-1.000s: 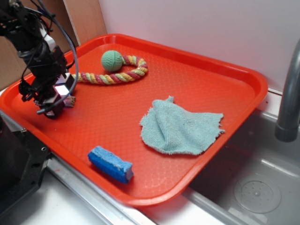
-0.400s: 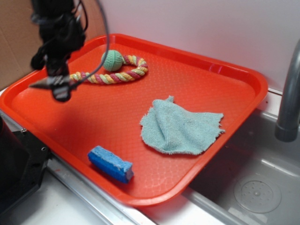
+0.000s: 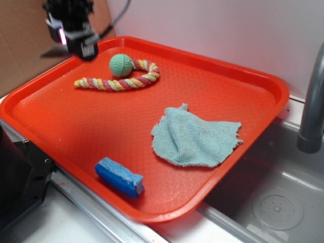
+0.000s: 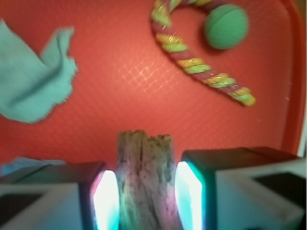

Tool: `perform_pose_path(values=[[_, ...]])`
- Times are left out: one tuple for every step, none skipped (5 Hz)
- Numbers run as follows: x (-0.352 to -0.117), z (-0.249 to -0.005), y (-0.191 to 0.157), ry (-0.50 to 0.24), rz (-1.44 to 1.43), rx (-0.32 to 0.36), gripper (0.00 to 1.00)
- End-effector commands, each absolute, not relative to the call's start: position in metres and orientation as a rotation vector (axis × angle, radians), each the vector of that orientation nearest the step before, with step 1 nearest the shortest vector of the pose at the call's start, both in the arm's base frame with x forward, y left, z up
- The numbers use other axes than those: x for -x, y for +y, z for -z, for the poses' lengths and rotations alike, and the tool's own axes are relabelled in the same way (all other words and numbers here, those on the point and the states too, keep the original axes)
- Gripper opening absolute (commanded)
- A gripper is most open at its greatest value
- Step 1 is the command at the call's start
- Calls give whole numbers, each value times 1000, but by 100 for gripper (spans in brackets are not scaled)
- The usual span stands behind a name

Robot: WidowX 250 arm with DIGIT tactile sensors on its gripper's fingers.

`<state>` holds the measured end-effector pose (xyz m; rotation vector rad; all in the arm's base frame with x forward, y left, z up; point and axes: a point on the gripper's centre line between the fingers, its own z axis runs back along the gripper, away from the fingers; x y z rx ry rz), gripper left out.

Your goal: Grab the wood chip.

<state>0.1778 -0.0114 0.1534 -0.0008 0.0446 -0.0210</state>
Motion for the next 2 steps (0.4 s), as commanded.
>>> perform_pose_path(values=[[-185, -210, -6, -97, -47, 32, 0], [-190, -203, 8, -111, -75, 77, 0]])
